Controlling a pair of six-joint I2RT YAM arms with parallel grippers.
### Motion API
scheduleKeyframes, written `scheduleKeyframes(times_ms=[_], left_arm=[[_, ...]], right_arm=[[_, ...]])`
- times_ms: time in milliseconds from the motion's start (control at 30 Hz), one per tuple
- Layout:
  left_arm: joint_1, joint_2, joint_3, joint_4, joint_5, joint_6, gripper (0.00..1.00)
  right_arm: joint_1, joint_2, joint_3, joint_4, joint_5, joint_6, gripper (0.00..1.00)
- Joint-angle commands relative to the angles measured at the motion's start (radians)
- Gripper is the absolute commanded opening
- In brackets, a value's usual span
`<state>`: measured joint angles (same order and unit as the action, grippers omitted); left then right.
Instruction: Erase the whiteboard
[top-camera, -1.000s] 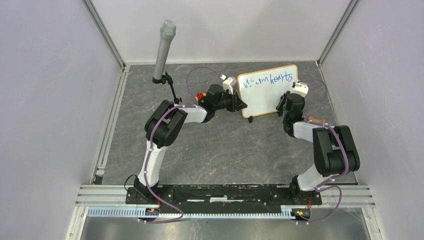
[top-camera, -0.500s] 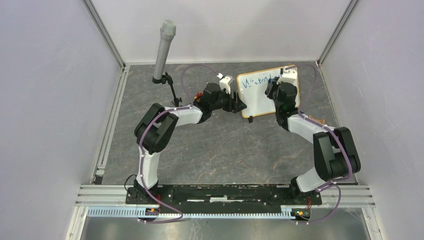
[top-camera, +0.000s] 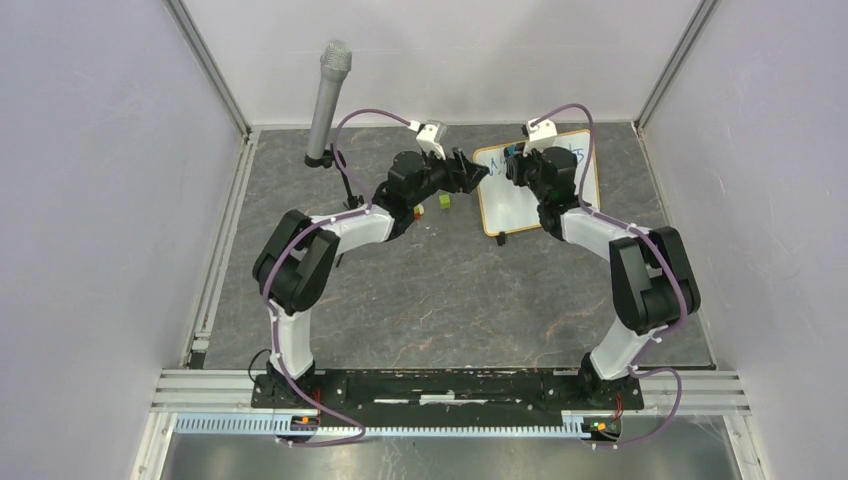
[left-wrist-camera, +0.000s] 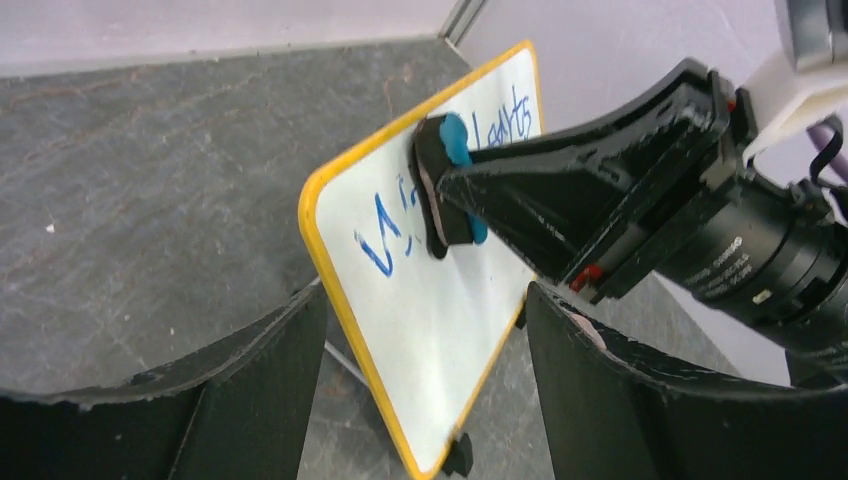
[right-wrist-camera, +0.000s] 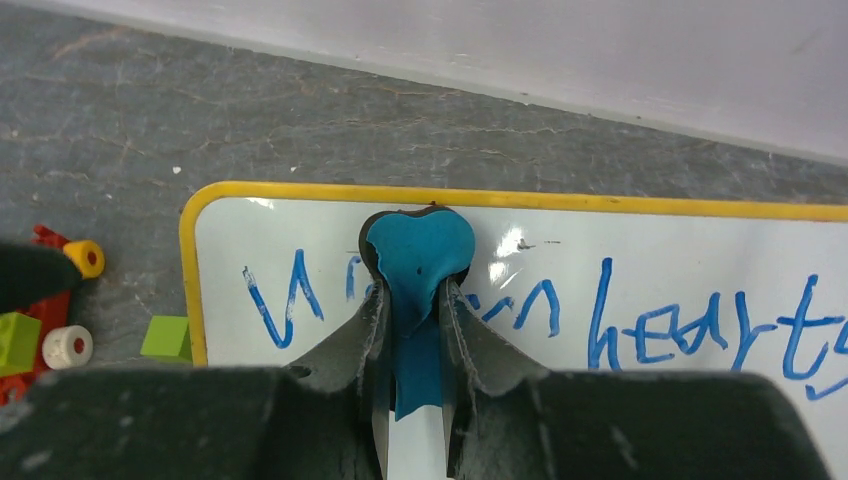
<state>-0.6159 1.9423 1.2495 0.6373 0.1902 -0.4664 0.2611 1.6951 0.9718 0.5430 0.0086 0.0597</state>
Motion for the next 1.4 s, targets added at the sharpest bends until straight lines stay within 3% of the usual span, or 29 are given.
scheduleKeyframes(times_ms=[0, 133, 567, 767, 900, 1100, 1367], left_arm=[[0.048, 0.09, -0.002, 0.223, 0.093, -0.117, 0.77], [0.079, 0.147, 0.011, 0.242, 0.176, -0.166, 0.67], [0.009, 0.209, 0.025, 0.216, 0.171, -0.153, 0.59], [-0.015, 0.212, -0.002, 0.228, 0.1, -0.172, 0.55], [-0.025, 0.224, -0.003, 0.237, 0.079, -0.175, 0.52], [-0.036, 0.232, -0.004, 0.241, 0.058, -0.17, 0.44], [-0.045, 0.232, 0.001, 0.231, 0.049, -0.153, 0.34]], right_arm=[[0.048, 0.033, 0.071, -0.015, -0.072, -0.122, 0.09], [0.079, 0.034, 0.06, -0.035, 0.032, -0.163, 0.09], [0.06, -0.139, -0.209, 0.011, 0.387, 0.052, 0.08], [-0.026, -0.152, -0.272, -0.062, 0.378, 0.184, 0.08], [-0.061, -0.154, -0.301, -0.08, 0.357, 0.18, 0.07], [-0.032, -0.095, -0.242, -0.085, 0.231, 0.13, 0.08], [0.049, -0.091, -0.234, -0.027, 0.177, 0.111, 0.07]])
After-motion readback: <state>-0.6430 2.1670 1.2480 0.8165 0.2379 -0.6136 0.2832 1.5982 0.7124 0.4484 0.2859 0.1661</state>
